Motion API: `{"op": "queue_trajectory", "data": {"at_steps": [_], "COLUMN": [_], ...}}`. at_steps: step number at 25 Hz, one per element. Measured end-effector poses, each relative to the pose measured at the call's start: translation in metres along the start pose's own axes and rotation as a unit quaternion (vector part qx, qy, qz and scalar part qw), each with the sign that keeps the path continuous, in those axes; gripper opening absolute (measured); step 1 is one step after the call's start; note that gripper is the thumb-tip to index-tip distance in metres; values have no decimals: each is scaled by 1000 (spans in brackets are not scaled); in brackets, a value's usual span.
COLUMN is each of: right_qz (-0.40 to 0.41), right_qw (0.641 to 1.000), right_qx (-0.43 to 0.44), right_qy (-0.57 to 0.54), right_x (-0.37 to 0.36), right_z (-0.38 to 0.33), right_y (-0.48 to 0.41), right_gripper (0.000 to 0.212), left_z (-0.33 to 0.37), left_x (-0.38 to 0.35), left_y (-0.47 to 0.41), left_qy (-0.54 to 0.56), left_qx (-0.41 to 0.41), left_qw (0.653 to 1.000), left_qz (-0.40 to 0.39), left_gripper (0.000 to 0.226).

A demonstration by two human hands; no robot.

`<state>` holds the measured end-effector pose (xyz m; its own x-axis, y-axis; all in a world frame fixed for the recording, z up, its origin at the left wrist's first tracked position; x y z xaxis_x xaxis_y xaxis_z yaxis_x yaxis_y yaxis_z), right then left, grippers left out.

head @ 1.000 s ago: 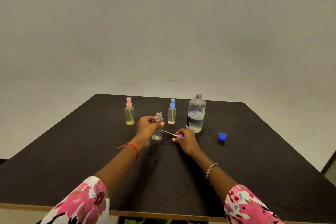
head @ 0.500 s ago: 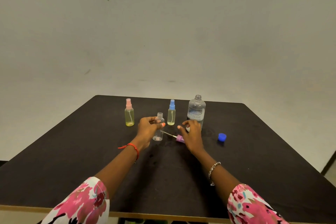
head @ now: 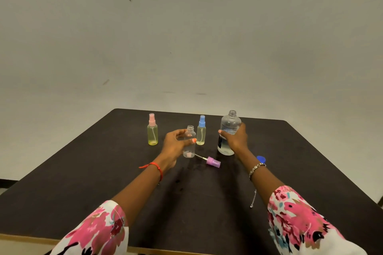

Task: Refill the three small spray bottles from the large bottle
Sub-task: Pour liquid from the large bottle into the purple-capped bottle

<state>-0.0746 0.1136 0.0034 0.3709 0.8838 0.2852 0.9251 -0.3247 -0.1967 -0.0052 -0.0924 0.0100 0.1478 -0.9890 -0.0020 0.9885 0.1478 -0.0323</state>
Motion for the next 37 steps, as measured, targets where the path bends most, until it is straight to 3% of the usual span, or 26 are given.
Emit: {"op": "queue_trajectory", "data": {"at_steps": [4,9,17,27,37], "right_qz": [11,-14,-58,-69,-70], "right_qw": [1000,991,937,885,867], "right_qx": [20,133,310,381,403], "right_qy": [-3,21,151,259,283], "right_x": [6,23,38,34,33], "right_z": [-3,-38,-107,-129,-133], "right_y": [2,12,30,42,44], "right_gripper": [66,74,76,72,71], "left_z": [7,26,60,73,73], "left_x": [-1,-1,-4,-1,2], "left_y": [2,4,19,30,34], "left_qy": [23,29,37,43,40], "left_qx": [-8,-19,-55,-64,-53], "left_qw": [1000,999,998,997,998], "left_qz": [-12,-12,-4,-10,-5], "left_gripper": [47,51,40,45,45]}}
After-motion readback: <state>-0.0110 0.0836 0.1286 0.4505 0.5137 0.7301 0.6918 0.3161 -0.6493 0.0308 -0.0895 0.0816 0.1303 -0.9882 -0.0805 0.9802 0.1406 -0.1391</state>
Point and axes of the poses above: each hand's wrist, its own y-axis away from the middle knuckle, its own x-axis out of the back of the hand, z = x × y, the point moved 4 cm from there along -y, towards the middle knuckle
